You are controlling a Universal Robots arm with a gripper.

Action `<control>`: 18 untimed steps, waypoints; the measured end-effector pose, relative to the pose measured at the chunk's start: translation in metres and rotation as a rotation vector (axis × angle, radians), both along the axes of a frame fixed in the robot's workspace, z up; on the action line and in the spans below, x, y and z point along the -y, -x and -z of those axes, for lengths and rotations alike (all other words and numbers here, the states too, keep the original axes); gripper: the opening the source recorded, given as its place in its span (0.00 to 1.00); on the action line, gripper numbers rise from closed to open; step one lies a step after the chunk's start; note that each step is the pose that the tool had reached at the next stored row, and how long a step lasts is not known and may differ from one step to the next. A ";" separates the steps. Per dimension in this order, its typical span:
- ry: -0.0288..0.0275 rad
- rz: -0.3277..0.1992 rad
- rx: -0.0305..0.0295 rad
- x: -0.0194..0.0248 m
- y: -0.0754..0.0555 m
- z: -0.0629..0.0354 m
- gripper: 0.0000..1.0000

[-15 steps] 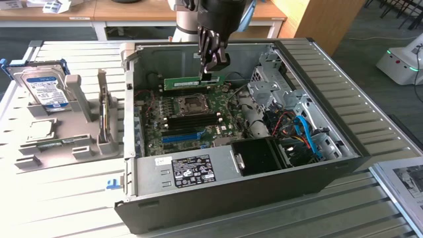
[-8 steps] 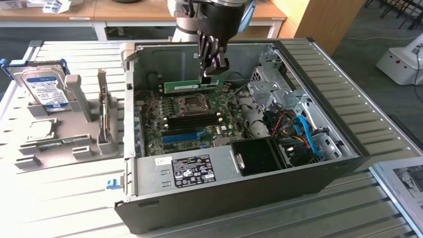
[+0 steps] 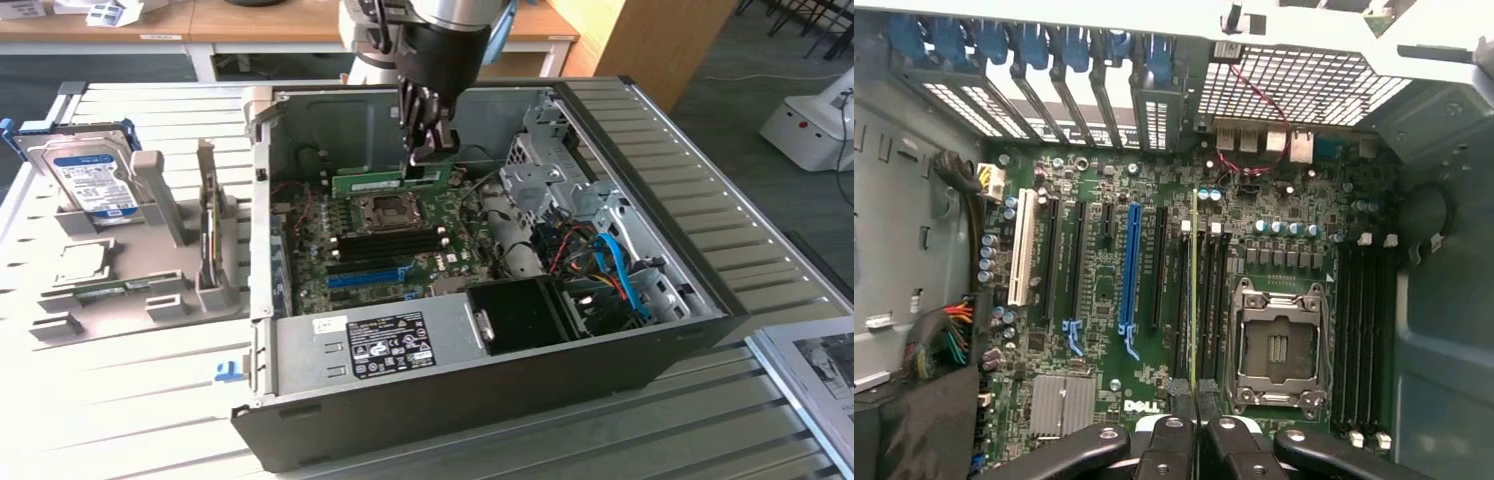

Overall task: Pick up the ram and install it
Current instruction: 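Insert the ram into the slot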

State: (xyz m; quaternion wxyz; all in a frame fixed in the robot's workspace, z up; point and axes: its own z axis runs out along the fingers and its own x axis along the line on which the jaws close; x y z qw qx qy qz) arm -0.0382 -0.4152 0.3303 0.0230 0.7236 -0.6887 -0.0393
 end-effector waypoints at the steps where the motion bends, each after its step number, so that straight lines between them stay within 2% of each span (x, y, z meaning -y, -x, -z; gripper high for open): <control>1: -0.0001 0.000 0.0001 0.0000 0.000 0.0018 0.12; 18: 0.0000 0.000 0.0007 0.0000 0.000 0.0225 0.12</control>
